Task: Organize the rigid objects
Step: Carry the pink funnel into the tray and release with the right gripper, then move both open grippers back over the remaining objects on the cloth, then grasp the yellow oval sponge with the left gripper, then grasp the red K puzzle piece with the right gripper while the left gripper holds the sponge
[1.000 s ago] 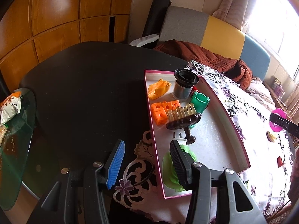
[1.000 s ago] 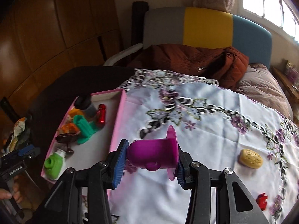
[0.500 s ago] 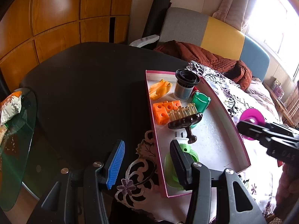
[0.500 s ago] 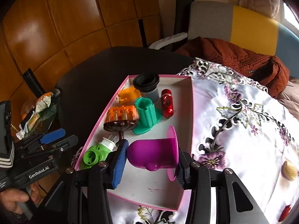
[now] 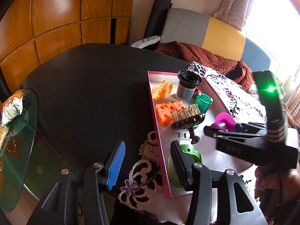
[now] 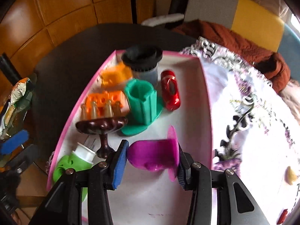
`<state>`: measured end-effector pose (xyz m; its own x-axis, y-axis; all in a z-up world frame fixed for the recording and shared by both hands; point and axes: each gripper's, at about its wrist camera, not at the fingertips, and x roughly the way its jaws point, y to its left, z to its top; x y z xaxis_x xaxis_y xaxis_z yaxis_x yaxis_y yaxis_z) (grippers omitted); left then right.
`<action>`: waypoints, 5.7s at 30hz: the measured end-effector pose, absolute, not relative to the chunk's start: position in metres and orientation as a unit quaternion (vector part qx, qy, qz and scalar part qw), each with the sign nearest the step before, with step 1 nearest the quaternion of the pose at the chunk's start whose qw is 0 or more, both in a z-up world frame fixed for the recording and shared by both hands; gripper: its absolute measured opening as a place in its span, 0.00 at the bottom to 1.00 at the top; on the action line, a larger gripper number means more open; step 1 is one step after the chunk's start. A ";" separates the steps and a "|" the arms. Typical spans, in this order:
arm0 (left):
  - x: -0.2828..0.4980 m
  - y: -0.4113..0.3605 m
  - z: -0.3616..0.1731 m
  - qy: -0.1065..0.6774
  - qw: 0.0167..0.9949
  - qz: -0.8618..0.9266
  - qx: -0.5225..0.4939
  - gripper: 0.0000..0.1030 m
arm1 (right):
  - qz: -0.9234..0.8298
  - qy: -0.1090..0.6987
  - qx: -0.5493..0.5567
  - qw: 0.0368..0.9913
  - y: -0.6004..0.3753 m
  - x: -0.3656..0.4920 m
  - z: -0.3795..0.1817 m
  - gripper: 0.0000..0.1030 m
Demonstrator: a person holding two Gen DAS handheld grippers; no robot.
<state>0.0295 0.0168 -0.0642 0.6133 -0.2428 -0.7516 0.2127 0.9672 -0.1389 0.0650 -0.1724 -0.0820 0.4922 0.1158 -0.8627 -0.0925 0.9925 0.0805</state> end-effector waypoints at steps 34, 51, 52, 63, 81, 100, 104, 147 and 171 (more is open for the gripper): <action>0.022 0.006 -0.060 0.414 0.900 -0.134 -0.001 0.49 | 0.044 0.394 0.033 0.918 -0.198 0.005 -0.027 0.83; 0.006 -0.015 -0.047 0.392 0.905 -0.159 0.038 0.49 | -0.008 0.372 0.050 0.927 -0.246 -0.024 -0.017 0.89; 0.005 -0.016 -0.046 0.391 0.905 -0.160 0.040 0.49 | -0.014 0.372 0.050 0.927 -0.252 -0.026 -0.016 0.89; -0.001 -0.032 -0.044 0.387 0.903 -0.177 0.062 0.49 | -0.106 0.378 0.086 0.916 -0.342 -0.055 -0.019 0.90; -0.008 -0.097 -0.034 0.373 0.887 -0.245 0.120 0.49 | -0.352 0.316 0.273 0.838 -0.533 -0.144 -0.033 0.91; -0.024 -0.263 -0.048 0.422 0.791 -0.412 0.162 0.50 | -0.396 0.252 0.426 0.774 -0.575 -0.193 -0.049 0.93; -0.027 -0.308 -0.057 0.436 0.763 -0.444 0.173 0.63 | -0.389 0.249 0.431 0.776 -0.575 -0.192 -0.049 0.93; -0.020 -0.393 -0.113 0.459 0.745 -0.436 0.209 0.74 | -0.339 0.262 0.497 0.755 -0.587 -0.189 -0.070 0.94; -0.041 -0.318 -0.124 0.407 0.784 -0.431 0.183 0.75 | -0.267 0.500 0.327 0.756 -0.537 -0.114 -0.111 0.33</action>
<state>-0.0408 -0.3183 -0.1240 0.2962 -0.5277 -0.7961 0.8251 0.5612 -0.0649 -0.1136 -0.5375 -0.1108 0.3568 -0.0767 -0.9310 0.7311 0.6433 0.2272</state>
